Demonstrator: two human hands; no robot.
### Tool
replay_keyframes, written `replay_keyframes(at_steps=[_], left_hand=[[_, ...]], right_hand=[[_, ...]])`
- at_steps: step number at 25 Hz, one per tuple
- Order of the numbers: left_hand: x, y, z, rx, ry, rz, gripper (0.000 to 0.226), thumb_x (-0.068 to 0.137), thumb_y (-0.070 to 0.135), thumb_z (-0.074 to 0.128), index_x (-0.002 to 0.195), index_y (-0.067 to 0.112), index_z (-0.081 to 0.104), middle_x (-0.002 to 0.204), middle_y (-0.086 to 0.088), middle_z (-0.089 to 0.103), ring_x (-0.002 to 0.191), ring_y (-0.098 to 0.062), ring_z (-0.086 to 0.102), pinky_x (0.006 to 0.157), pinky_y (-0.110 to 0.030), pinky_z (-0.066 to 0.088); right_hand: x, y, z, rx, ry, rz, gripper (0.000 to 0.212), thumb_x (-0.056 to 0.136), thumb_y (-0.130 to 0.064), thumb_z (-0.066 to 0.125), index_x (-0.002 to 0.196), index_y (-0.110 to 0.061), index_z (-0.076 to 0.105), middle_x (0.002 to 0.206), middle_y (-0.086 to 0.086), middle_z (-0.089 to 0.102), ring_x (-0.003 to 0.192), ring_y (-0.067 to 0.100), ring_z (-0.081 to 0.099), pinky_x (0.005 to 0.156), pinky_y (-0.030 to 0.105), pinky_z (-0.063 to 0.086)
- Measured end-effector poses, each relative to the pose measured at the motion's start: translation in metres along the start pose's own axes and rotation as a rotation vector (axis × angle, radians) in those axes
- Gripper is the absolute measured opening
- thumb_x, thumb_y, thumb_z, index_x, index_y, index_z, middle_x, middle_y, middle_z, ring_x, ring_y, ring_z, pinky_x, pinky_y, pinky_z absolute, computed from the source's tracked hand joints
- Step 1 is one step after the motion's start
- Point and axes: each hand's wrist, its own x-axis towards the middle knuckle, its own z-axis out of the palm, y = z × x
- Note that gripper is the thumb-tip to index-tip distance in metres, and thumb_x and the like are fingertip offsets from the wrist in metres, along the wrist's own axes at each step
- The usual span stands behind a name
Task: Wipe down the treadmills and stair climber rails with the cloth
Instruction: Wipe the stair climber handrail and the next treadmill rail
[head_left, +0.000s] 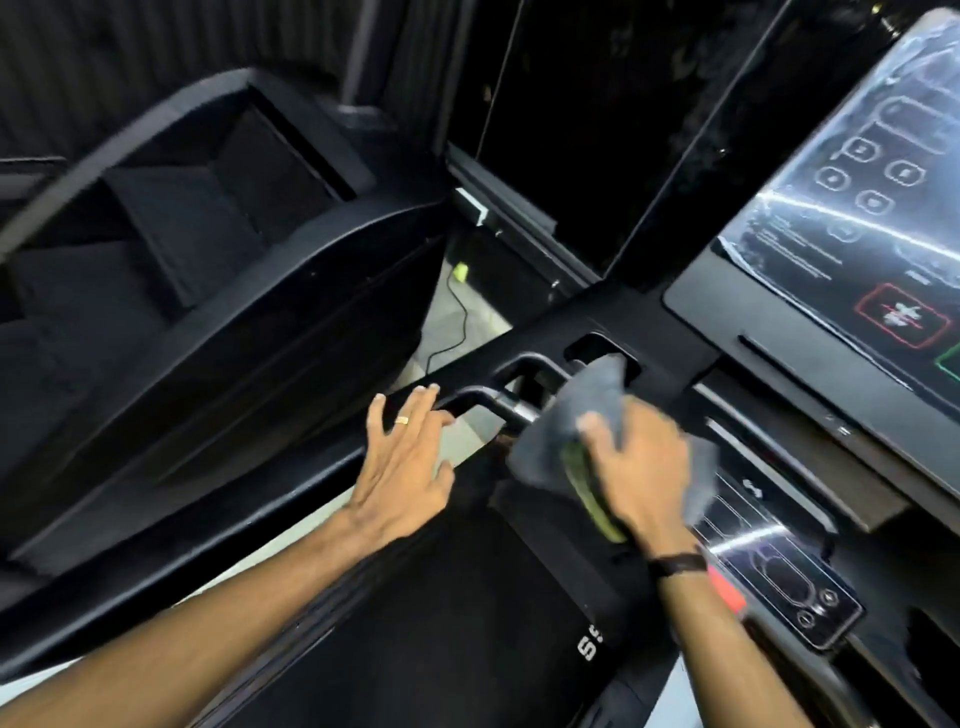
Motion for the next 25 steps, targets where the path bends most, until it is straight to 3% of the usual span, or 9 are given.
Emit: replay_keyframes(at_steps=[2,3,7,11,14,19,20,23,25], left_hand=[[-0.006,-0.024,-0.012,0.048,-0.001,-0.056,0.051,0.083,0.018,0.068,0.130,0.008,0.054,0.159,-0.015,0.032,0.151,-0.026,0.025,0.120,-0.052,-0.005],[-0.009,-0.036,-0.018,0.070,0.005,-0.101,0.050,0.083,0.017,0.069,0.129,0.008,0.055,0.159,-0.016,0.033,0.151,-0.027,0.026,0.120,-0.051,-0.005],[-0.015,-0.073,-0.031,0.118,0.037,-0.260,0.046,0.087,0.018,0.065,0.131,0.008,0.052,0.160,-0.016,0.030,0.152,-0.027,0.023,0.120,-0.049,-0.010],[-0.014,-0.092,-0.031,0.226,0.016,-0.259,0.044,0.094,0.031,0.053,0.131,0.007,0.053,0.157,-0.016,0.036,0.150,-0.027,0.027,0.121,-0.044,-0.014],[-0.018,-0.098,-0.024,0.272,-0.014,-0.293,0.055,0.099,0.046,0.034,0.133,0.007,0.053,0.154,-0.016,0.040,0.149,-0.027,0.031,0.123,-0.045,-0.010],[-0.018,-0.097,-0.018,0.323,-0.032,-0.341,0.063,0.102,0.053,0.027,0.135,0.005,0.052,0.151,-0.016,0.043,0.145,-0.026,0.037,0.124,-0.048,-0.003],[-0.018,-0.096,-0.018,0.324,-0.023,-0.363,0.064,0.102,0.054,0.026,0.135,0.005,0.051,0.151,-0.017,0.043,0.144,-0.026,0.038,0.124,-0.049,-0.001],[-0.020,-0.092,-0.020,0.354,0.007,-0.448,0.066,0.102,0.055,0.025,0.134,0.004,0.052,0.148,-0.018,0.045,0.143,-0.027,0.039,0.123,-0.051,0.002],[-0.019,-0.088,-0.022,0.381,0.021,-0.488,0.065,0.102,0.055,0.024,0.132,0.004,0.053,0.145,-0.018,0.048,0.141,-0.027,0.042,0.122,-0.050,0.003]], right_hand=[[-0.010,-0.036,0.035,-0.322,-0.324,-0.169,0.086,0.078,-0.080,0.057,0.132,-0.015,0.047,0.112,0.007,0.057,0.097,0.029,0.057,0.081,0.040,0.043],[-0.009,-0.053,0.048,-0.401,-0.341,-0.216,0.095,0.076,-0.076,0.063,0.138,-0.008,0.042,0.114,0.012,0.055,0.098,0.031,0.056,0.085,0.044,0.045],[0.032,-0.081,0.080,-0.308,-0.373,-0.246,0.082,0.084,-0.077,0.052,0.124,-0.005,0.051,0.105,0.014,0.063,0.093,0.033,0.064,0.080,0.045,0.050],[0.034,-0.105,0.098,-0.252,-0.336,-0.277,0.074,0.089,-0.070,0.051,0.113,-0.001,0.056,0.089,0.014,0.061,0.081,0.033,0.060,0.072,0.045,0.049],[0.034,-0.097,0.101,-0.111,-0.314,-0.227,0.068,0.101,-0.061,0.038,0.116,0.000,0.064,0.096,0.015,0.070,0.089,0.033,0.063,0.079,0.045,0.048],[0.056,-0.106,0.101,0.530,-0.116,-0.171,0.070,0.099,-0.066,0.028,0.097,-0.008,0.067,0.089,0.005,0.068,0.086,0.026,0.060,0.078,0.035,0.039],[0.064,-0.118,0.103,0.542,-0.168,-0.244,0.072,0.097,-0.070,0.027,0.103,-0.011,0.067,0.097,0.004,0.069,0.094,0.025,0.060,0.084,0.036,0.038],[0.086,-0.169,0.118,0.206,-0.511,-0.551,0.089,0.087,-0.082,0.012,0.123,-0.021,0.066,0.123,0.003,0.066,0.122,0.024,0.052,0.108,0.043,0.028],[0.101,-0.195,0.133,0.130,-0.705,-0.649,0.094,0.077,-0.089,0.014,0.116,-0.023,0.069,0.123,0.007,0.069,0.120,0.029,0.056,0.106,0.046,0.031]])
